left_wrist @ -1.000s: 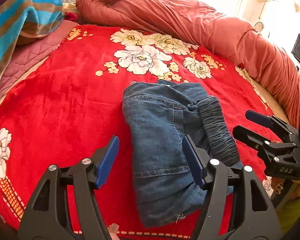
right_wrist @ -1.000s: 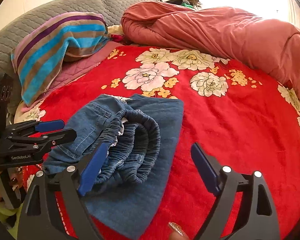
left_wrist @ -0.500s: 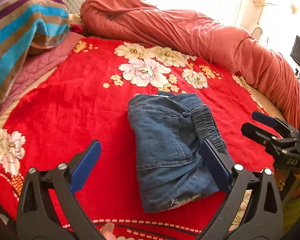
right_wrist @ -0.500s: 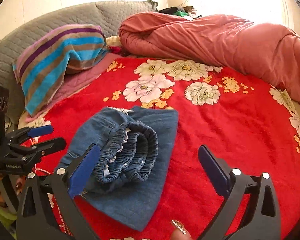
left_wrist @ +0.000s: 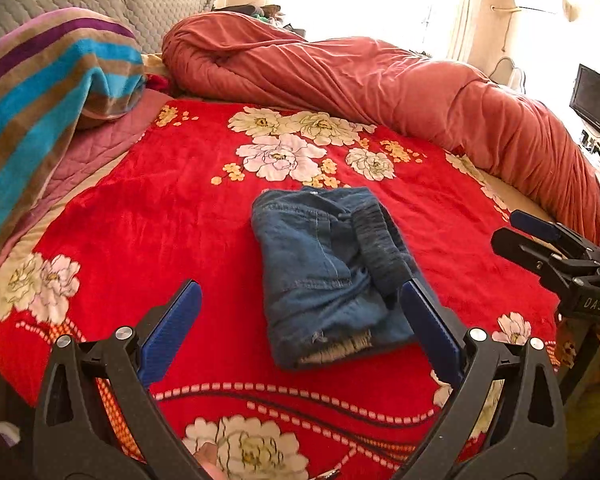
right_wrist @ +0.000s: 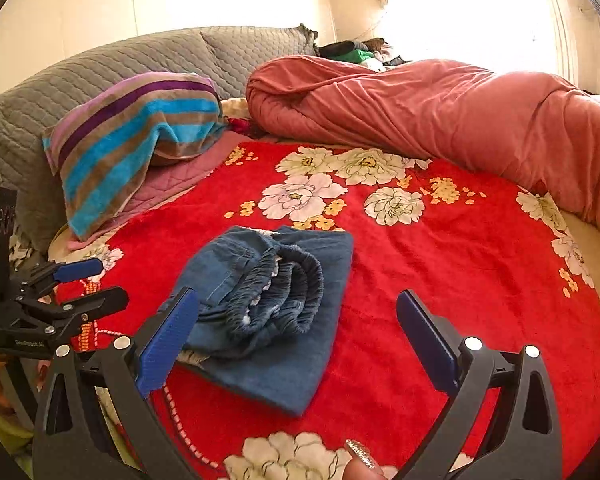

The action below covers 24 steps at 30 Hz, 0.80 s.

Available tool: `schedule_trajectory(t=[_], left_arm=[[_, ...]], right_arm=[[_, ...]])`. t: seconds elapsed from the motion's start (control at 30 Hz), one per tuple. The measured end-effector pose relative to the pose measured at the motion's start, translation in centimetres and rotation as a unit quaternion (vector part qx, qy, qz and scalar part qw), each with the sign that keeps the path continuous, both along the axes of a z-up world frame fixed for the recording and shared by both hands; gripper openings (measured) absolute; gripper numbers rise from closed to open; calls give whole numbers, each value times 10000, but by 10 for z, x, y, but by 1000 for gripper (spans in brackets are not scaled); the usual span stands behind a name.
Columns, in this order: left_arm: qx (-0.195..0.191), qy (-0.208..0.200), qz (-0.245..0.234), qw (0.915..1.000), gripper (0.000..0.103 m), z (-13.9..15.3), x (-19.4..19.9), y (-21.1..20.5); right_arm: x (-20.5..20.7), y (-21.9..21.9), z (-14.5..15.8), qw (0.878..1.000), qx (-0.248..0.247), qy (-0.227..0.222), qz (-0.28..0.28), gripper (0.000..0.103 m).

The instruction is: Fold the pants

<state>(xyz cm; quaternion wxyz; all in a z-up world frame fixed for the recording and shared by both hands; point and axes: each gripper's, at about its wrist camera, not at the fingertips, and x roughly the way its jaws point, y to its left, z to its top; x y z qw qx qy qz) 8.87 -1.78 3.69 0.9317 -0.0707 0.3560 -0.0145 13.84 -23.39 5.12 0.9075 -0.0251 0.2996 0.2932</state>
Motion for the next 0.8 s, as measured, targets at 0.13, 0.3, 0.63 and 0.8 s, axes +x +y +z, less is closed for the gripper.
schedule_trajectory(t=[0.13, 0.3, 0.63, 0.8], left_arm=[[-31, 30, 31, 10000, 93, -2, -16, 0], [-1, 75, 43, 10000, 93, -6, -33, -1], [-282, 486, 99, 9984, 93, -35, -59, 4], [-239, 563, 149, 9980, 93, -40, -65, 4]], right_arm=[[-14, -2, 0, 10000, -53, -21, 45, 98], [-25, -6, -7, 9999, -113, 104, 44, 98], [-42, -10, -42, 9976, -268, 646, -7, 98], [-45, -10, -50, 9964, -230, 811, -22, 98]])
